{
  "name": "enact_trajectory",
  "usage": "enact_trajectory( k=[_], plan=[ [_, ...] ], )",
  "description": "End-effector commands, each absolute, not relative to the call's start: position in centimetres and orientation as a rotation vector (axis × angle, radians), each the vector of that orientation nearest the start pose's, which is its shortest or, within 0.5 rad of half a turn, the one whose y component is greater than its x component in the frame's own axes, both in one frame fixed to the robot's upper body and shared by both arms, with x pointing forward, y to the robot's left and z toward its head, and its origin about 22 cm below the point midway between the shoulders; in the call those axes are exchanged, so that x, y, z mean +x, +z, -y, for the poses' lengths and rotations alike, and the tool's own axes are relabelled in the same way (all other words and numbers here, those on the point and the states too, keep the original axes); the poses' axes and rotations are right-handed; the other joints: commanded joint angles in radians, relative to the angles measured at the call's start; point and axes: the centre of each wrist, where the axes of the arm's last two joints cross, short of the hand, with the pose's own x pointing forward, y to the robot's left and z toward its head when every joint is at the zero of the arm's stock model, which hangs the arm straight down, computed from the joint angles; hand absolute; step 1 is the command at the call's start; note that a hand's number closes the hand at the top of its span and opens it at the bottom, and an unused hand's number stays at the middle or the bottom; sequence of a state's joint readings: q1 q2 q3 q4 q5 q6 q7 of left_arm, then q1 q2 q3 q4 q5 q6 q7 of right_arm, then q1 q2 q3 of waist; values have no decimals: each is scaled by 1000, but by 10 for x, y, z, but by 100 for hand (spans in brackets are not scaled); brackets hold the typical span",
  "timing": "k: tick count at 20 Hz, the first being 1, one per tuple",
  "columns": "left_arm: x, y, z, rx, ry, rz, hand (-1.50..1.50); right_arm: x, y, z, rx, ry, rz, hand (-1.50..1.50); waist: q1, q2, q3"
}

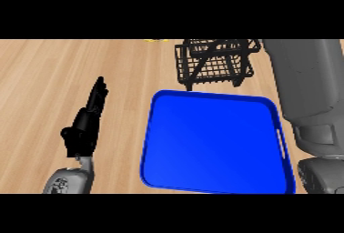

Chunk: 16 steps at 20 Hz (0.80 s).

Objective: Pick the cupcake from the tray and place it in the tiered basket

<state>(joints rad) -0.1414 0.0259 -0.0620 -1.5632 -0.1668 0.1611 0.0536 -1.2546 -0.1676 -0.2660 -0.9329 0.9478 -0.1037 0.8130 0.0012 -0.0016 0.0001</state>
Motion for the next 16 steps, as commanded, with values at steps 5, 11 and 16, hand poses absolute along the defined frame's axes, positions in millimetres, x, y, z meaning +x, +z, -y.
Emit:
enact_trajectory(
  k=[5, 11, 16],
  plan=[
    [265, 15, -204, 217, -84, 1646, 0, 406, 296, 229, -954, -147, 1298, -150, -32, -10, 0],
    [261, 22, -219, 244, -44, 1648, 0, 340, 264, 307, -887, -198, 1331, -150, -67, -22, 2],
    [265, 24, -225, 222, -77, 1630, 0, 266, 261, 359, -887, -192, 1372, -150, -62, -14, 1]
  ],
)
